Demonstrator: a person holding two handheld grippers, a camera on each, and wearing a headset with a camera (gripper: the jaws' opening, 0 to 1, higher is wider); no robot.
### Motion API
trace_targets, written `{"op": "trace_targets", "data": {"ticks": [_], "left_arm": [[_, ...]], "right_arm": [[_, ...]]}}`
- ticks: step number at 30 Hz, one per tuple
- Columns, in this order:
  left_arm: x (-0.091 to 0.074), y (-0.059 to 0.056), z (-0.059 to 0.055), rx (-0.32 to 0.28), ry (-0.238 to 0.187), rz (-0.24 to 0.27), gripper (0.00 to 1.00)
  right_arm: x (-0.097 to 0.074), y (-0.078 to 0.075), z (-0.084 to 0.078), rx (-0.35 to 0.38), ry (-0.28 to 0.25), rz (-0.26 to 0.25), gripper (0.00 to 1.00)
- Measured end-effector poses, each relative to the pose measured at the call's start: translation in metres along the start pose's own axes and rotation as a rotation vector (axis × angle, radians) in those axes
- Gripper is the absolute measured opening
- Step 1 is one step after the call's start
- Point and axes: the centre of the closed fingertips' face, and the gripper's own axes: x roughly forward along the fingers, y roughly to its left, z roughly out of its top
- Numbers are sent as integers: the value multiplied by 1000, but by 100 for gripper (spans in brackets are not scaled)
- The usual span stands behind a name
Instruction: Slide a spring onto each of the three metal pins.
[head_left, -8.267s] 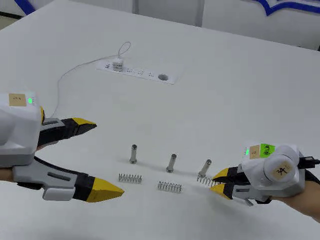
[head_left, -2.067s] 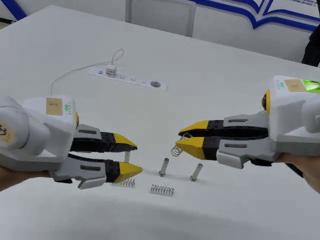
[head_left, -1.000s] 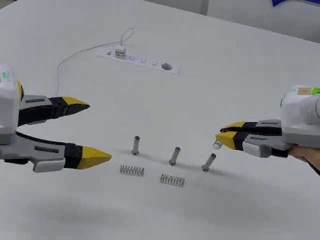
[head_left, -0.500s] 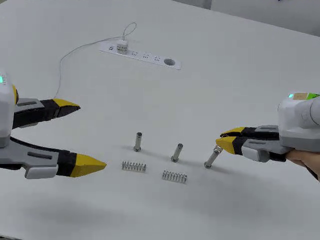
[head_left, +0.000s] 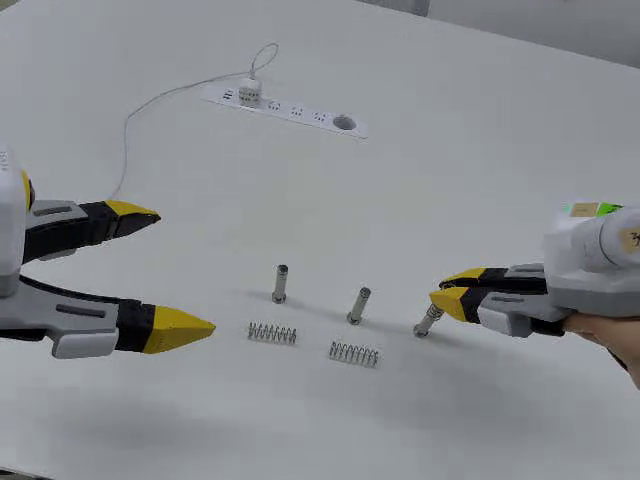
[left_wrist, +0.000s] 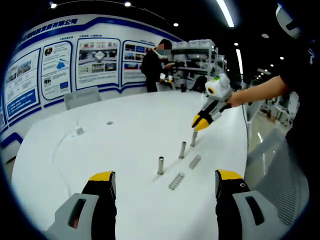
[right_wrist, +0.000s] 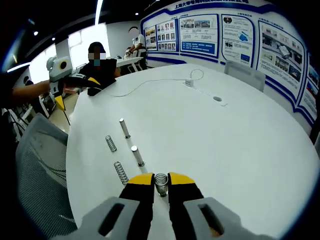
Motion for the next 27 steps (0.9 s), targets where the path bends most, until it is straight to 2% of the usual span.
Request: {"op": "trace_targets", "data": {"ticks": [9, 19, 27], "left_arm": [[2, -1, -2, -8, 8, -3, 84], [4, -3, -13, -27, 30, -8, 85], [3, -1, -13, -37, 22, -3, 84]], "right_arm": [[9, -2, -12, -30, 29, -2, 11], [19, 0, -25, -36, 58, 5, 11], [22, -1, -27, -24, 58, 8, 11]]}}
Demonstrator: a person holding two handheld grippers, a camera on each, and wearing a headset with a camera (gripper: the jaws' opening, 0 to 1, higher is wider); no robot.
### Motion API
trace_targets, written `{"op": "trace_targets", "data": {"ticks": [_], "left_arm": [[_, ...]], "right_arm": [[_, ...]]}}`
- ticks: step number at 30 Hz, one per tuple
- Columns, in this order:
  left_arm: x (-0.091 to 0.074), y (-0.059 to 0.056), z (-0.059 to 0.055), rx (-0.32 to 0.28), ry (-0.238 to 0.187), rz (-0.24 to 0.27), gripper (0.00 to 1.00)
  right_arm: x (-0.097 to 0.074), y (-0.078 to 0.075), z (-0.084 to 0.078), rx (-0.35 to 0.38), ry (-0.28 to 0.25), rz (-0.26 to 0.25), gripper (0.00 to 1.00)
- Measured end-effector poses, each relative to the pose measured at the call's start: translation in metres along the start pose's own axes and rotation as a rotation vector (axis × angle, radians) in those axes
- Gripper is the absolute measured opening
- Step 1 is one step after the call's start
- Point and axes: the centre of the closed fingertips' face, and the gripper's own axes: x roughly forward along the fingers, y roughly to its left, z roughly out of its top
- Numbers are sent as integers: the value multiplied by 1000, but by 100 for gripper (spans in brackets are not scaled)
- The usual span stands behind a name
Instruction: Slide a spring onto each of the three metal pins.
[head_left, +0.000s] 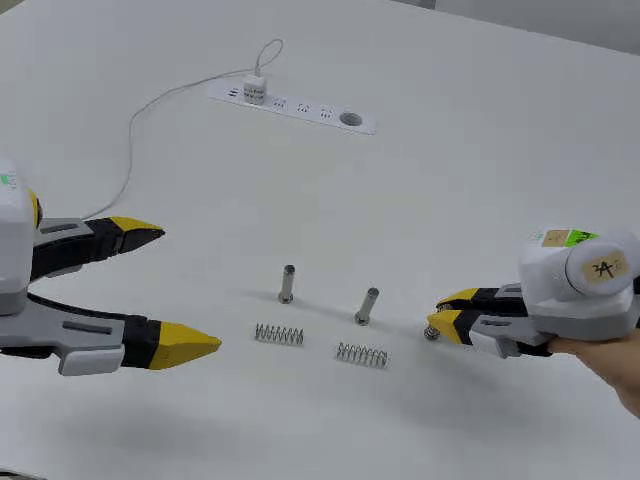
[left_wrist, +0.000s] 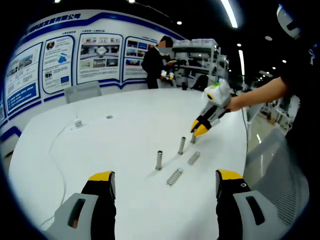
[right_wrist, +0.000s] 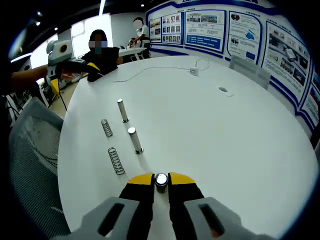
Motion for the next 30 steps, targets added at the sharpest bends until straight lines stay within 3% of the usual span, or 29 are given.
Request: {"op": "trace_targets", "data": {"ticks": [10, 14, 20, 23, 26, 30], "left_arm": [[4, -7, -5, -2, 9, -20, 84], [4, -10, -1, 7, 3, -32, 84], [4, -11, 5, 21, -12, -35, 84], [4, -12, 7, 27, -20, -38, 84], [5, -13, 5, 32, -14, -42, 84], [6, -16, 2, 35, -8, -47, 83]], "right_arm": [[-1, 0, 1, -15, 2, -19, 12], [-9, -4, 13, -16, -34, -51, 19], [-25, -6, 32, -26, -78, -81, 18], [-30, 4, 43, -18, -116, -66, 18], [-29, 23, 48, -35, -129, -17, 19], [-19, 47, 39, -133, -71, 42, 19]]}}
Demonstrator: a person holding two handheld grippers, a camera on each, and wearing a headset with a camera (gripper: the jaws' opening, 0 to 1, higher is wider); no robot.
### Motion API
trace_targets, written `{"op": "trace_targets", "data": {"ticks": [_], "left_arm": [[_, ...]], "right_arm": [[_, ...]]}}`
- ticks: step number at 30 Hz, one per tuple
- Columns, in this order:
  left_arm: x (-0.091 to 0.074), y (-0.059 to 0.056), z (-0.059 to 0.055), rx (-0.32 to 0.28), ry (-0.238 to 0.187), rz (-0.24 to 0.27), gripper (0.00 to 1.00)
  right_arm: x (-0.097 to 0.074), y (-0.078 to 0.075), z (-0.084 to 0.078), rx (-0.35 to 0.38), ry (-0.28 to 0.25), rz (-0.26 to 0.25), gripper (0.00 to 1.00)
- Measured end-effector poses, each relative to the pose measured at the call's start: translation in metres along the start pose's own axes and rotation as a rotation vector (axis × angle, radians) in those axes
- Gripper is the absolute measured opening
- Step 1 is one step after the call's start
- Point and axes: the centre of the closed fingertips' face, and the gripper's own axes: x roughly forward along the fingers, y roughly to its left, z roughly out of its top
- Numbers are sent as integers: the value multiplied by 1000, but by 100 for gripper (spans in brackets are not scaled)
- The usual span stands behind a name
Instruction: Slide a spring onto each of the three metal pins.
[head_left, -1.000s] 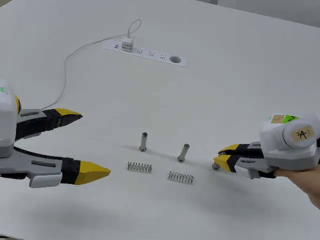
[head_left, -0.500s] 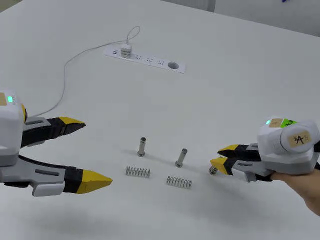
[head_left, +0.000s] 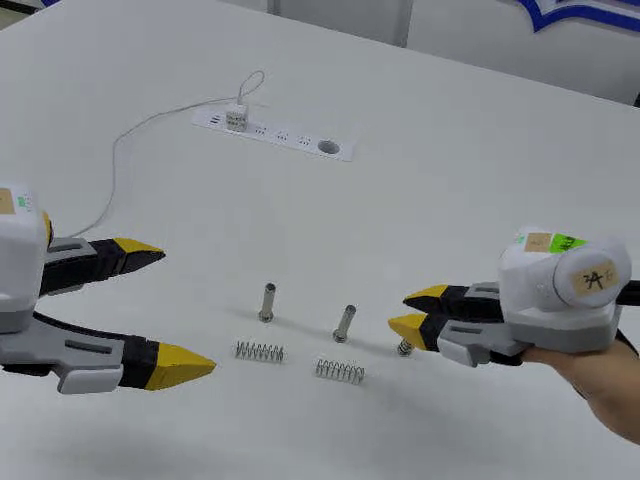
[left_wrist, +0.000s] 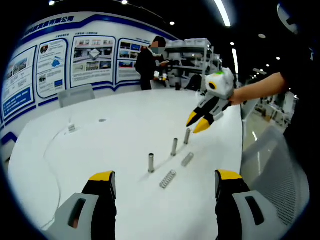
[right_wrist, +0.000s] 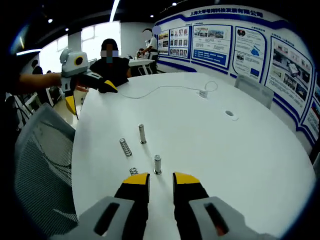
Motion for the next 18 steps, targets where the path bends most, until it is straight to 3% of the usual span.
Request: {"op": "trace_targets", "data": {"ticks": [3, 8, 18], "left_arm": [[-1, -2, 0, 2, -1, -4, 83], [-2, -1, -1, -3, -2, 0, 83], [-1, 1, -8, -9, 26, 3, 83]], "right_arm": [[11, 18, -8, -27, 34, 46, 19], [28, 34, -22, -66, 85, 92, 19], [53, 35, -44, -77, 154, 120, 19]]}}
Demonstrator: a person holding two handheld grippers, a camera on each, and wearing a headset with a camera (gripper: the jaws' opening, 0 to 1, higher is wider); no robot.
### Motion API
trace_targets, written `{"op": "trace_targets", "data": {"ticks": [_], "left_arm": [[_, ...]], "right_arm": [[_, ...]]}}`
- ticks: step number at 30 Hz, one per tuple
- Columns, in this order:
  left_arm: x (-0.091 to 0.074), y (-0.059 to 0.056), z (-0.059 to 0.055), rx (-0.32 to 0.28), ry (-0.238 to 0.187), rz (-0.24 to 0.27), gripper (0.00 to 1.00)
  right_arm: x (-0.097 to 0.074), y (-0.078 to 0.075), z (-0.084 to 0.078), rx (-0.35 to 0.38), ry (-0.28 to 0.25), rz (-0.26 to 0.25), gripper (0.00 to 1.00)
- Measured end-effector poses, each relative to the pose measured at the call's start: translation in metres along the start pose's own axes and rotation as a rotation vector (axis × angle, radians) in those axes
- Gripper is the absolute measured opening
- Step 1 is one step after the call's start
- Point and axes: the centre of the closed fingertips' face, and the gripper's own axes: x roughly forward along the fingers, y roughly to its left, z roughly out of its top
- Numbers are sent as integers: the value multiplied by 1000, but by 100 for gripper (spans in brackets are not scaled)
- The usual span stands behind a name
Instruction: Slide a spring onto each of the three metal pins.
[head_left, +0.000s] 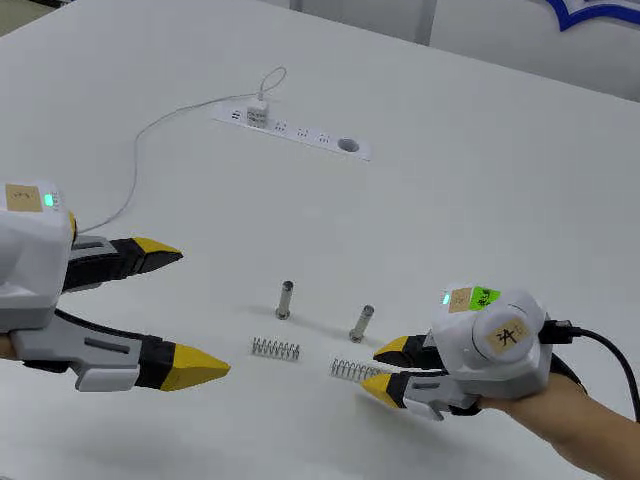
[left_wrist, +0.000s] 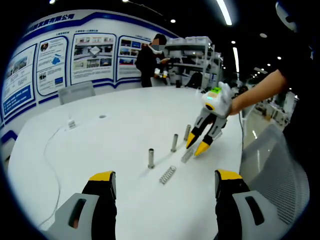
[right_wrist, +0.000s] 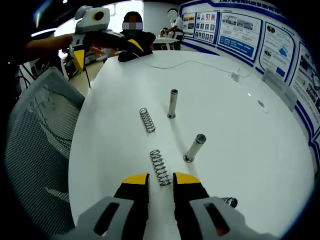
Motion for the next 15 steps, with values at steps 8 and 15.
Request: {"op": "trace_targets", "data": {"ticks": [8, 15], "left_arm": [[1, -1, -6, -11, 17, -1, 83], [3, -2, -4, -9, 19, -7, 83]], "right_arm": [[6, 2, -8, -15, 29, 28, 19], [5, 8, -6, -32, 15, 65, 12]]}}
